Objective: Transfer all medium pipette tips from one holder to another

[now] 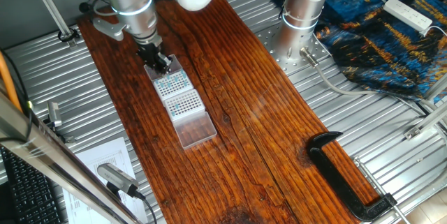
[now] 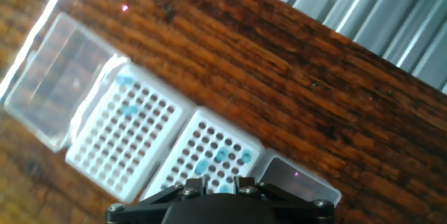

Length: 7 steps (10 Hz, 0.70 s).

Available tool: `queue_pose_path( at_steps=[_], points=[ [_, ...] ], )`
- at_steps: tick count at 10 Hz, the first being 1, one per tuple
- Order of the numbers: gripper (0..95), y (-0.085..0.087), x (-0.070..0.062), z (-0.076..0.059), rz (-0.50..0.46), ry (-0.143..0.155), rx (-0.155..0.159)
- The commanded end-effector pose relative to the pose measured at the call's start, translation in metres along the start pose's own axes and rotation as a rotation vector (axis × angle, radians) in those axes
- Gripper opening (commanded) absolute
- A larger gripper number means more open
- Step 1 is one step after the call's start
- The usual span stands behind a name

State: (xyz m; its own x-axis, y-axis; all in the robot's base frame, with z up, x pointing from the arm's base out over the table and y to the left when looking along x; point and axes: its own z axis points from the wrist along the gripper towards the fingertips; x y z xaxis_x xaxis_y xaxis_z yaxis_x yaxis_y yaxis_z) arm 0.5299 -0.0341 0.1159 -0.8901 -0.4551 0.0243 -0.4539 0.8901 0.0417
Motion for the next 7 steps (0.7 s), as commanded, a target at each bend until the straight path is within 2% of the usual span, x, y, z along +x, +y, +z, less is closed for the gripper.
queue_pose_path(
  at_steps=[1,3,4,7],
  points=[
    [19.0,-0.004,-0.007,0.002,0.021,-0.013,0.01],
    [19.0,-0.013,-0.015,0.006,0.031,-0.013,0.017],
    [0.0,-0.017,-0.017,0.011,0.033,-0.015,0.02],
    [0.0,-0.023,-0.02,0.022,0.032,-0.012,0.029]
  ],
)
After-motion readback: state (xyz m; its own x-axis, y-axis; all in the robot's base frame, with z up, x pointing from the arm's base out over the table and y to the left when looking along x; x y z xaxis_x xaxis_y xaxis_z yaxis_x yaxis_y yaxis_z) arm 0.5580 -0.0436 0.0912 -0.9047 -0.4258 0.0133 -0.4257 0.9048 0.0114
